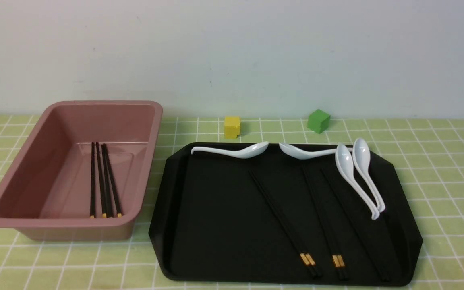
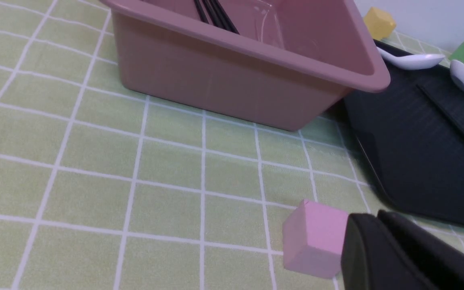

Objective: On green tablecloth take chopsticks from black tray and put them in box.
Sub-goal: 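Reach over to the black tray and grasp a pair of chopsticks with the left gripper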

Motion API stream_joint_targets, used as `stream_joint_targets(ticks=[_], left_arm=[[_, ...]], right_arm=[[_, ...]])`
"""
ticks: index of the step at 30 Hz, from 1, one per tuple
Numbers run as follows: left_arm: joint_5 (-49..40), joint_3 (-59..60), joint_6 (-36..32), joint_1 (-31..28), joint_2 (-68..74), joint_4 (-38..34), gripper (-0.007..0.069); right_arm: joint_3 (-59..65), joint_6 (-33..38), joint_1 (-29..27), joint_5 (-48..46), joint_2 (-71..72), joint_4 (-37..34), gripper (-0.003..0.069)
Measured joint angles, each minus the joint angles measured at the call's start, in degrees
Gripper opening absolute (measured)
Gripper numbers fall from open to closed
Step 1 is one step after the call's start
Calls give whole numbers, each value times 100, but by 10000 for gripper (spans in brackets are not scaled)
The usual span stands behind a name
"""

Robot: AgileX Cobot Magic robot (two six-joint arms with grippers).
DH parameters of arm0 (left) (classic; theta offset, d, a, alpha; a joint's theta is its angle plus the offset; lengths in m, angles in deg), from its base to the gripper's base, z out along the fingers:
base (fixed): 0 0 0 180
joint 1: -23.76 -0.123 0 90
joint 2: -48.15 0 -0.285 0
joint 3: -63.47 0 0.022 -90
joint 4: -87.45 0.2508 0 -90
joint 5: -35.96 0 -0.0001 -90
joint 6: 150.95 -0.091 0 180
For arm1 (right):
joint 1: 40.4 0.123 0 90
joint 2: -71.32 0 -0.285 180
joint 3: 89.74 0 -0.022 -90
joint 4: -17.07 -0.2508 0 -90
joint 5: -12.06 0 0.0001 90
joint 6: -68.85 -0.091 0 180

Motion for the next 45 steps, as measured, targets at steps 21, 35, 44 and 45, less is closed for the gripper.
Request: stream_joint_targets(ticks=[21, 35, 44, 45], left_arm=[[1185, 0, 2301, 0, 0, -4263, 58], [-2187, -2948, 1072, 0, 3135, -2649, 58], [-4031, -4875, -13, 0, 6718, -1954, 64], [-4053, -5103, -95, 0, 6942, -2050, 67]], right_arm=[[0, 0, 0, 0, 0, 0, 240], [0, 0, 0, 0, 0, 0, 240], [0, 0, 0, 0, 0, 0, 240], [0, 0, 0, 0, 0, 0, 240]])
